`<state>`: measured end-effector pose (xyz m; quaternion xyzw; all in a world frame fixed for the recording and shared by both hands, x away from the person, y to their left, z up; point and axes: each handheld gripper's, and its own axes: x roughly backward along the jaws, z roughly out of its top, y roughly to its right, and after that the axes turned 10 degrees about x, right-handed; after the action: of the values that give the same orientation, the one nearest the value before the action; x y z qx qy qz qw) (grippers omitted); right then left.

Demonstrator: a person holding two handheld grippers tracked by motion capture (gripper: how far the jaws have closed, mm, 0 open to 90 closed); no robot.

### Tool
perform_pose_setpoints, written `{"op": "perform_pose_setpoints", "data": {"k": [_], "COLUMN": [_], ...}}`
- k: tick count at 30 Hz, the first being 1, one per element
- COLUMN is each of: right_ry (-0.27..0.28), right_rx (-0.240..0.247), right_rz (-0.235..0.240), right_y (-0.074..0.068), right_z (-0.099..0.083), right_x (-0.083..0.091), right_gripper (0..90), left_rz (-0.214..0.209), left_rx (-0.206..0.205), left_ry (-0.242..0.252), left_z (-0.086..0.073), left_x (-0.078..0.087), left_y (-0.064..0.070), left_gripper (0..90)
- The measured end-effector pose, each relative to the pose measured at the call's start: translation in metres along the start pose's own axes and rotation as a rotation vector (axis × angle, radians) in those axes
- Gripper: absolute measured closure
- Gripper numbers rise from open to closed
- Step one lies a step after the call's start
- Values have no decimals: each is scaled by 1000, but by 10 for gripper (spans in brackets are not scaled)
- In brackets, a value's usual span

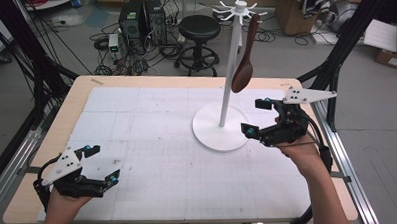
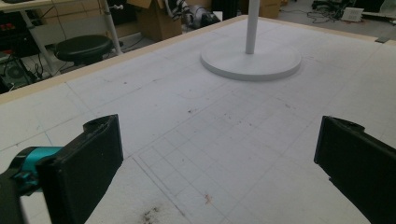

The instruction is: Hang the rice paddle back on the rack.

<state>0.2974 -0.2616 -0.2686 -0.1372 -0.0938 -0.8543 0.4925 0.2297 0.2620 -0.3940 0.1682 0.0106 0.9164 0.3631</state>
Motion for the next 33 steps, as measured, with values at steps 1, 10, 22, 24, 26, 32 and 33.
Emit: {"op": "perform_pose_setpoints", "data": {"k": [1,10,22,24,26,32,33], "right_ry": [1,-32,-46,-51,-56,-73,-73], "right_rx": [-1,0,-23,-7,-6,-18,-15], "right_rz": [3,-8,-30,-40,-39,-41,-43], "right_y": [-1,-11,-18,-19,-20,-22,-23], "right_z": [-3,-34,-68,-73,-78,-90,-91], "right_x": [0,-5,-5,-5,-5,-5,-5], "right_gripper": [4,5,5,5,5,5,5], "left_rz": [1,-1,-13,-13,-15,-24,-25], "left_rx": [-8,-8,3,4,7,8,13], "left_ry": [-6,2,5,4,3,-1,-1], "left_z": [0,-1,-1,-1,-1,-1,-1], "left_x": [1,3,1,0,0,-1,-2], "left_y": [-1,0,1,0,1,0,0], "left_gripper": [17,17,17,17,17,17,17]}}
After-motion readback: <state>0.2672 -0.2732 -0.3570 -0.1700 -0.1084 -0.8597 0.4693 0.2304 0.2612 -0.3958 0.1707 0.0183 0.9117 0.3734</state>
